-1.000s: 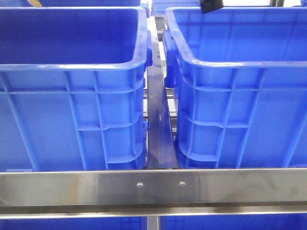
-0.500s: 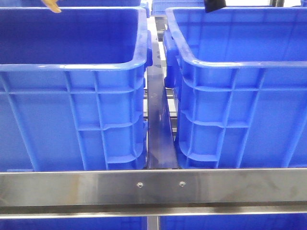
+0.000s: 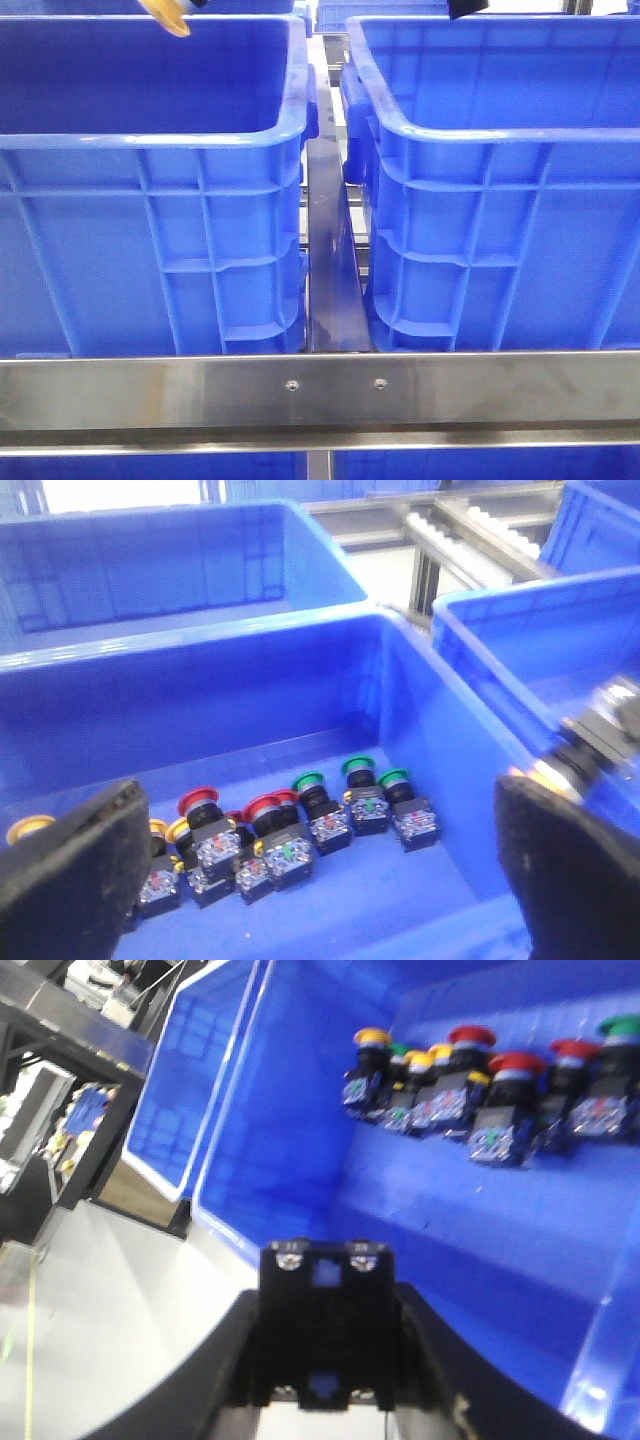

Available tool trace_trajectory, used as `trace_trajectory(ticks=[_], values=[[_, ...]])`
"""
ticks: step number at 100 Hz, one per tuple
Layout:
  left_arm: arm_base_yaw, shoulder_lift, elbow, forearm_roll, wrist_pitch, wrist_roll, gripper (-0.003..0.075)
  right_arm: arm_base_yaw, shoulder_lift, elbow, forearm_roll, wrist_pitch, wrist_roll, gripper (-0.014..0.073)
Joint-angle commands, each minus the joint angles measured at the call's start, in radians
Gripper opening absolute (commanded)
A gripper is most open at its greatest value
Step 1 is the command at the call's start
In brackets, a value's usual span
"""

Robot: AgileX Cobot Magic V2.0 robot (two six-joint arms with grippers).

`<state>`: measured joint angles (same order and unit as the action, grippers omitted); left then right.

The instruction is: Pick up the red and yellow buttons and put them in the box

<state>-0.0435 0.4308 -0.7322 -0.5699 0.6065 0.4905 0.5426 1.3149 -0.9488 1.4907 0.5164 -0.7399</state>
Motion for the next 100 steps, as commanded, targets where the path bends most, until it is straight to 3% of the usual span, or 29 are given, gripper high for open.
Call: trace_trajectory(ticks=[1, 11, 34, 65, 100], values=[[0.001, -0.051, 0.02, -0.036, -0.091, -0.011, 0.0564, -0.015, -0.026, -0.036, 0.051, -0.013, -0.026, 0.0005], [0.001, -0.112, 0.069, -0.034, -0.119, -0.011, 0.0441, -0.044, -0.028, -0.031, 0.051, -0.013, -0.03, 0.0005], [0.001, -0.186, 0.098, -0.013, -0.135, -0.011, -0.002, -0.145, -0.053, -0.031, 0.051, 0.001, -0.032, 0.0005], [0.001, -0.186, 0.098, -0.013, -0.135, -0.011, -0.0019, -0.382, -0.121, -0.031, 0.051, 0.08, -0.032, 0.0005], [0.001, -0.186, 0.098, -0.013, -0.129, -0.011, -0.0019, -0.65, -0.024, -0.031, 0.054, 0.158, -0.022, 0.0005]])
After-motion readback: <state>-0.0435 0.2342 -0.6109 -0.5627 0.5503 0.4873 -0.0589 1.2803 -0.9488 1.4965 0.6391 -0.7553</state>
